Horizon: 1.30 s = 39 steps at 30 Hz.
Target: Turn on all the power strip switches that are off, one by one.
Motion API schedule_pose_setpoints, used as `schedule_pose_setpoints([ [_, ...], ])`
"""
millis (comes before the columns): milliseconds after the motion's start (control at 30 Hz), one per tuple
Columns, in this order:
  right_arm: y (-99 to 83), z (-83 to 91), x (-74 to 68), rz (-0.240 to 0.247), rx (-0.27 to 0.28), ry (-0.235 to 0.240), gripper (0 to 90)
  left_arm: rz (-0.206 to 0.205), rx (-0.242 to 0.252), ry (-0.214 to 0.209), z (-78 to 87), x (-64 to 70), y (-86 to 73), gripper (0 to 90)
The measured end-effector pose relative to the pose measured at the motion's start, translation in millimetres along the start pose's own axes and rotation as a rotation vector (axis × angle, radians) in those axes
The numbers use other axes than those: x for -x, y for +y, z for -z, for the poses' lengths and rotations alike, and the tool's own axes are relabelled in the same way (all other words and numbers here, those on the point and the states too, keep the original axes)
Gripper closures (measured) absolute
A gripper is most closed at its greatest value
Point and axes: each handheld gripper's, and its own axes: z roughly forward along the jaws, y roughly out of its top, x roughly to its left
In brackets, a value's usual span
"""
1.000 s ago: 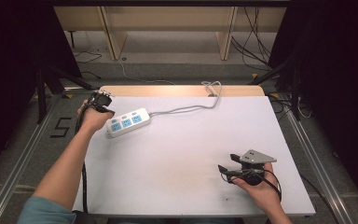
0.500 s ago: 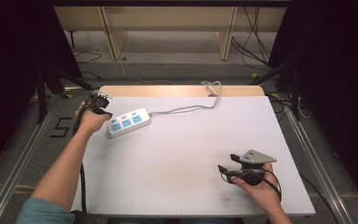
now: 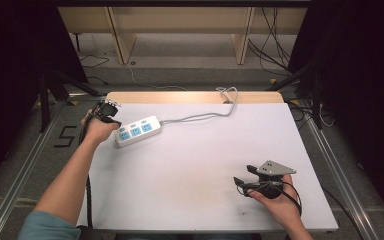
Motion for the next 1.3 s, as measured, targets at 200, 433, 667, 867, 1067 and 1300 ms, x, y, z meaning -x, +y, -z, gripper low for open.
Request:
schedule_pose_setpoints([
  [200, -0.4, -0.1, 0.4, 0.001, -0.001, 0.0, 32.7, -0.014, -0.012, -0.009, -3.3, 3.9, 1.7, 89.7],
  [433, -0.5, -0.3, 0.4, -0.001, -0.001, 0.003, 32.7, -0.011, -0.021, -0.015, -5.8, 5.0, 2.1, 89.7],
  [667, -0.7, -0.4, 0.2, -0.004, -0.005, 0.003, 32.6, 0.001, -0.024, -0.027, -6.1, 4.0, 1.7, 89.7],
  [867, -0.6, -0.4, -0.1, -0.003, -0.006, 0.002, 32.5, -0.01, -0.036, -0.018, -6.9, 5.7, 2.8, 89.8],
  [1067, -0.5, -0.2, -0.3, -0.003, -0.006, 0.002, 32.4, 0.001, -0.041, -0.023, -7.9, 5.0, 3.3, 89.8],
  [1300, -0.5, -0.2, -0.4, -0.002, -0.007, 0.001, 32.4, -0.015, -0.047, -0.019, -8.6, 6.2, 3.7, 89.8],
])
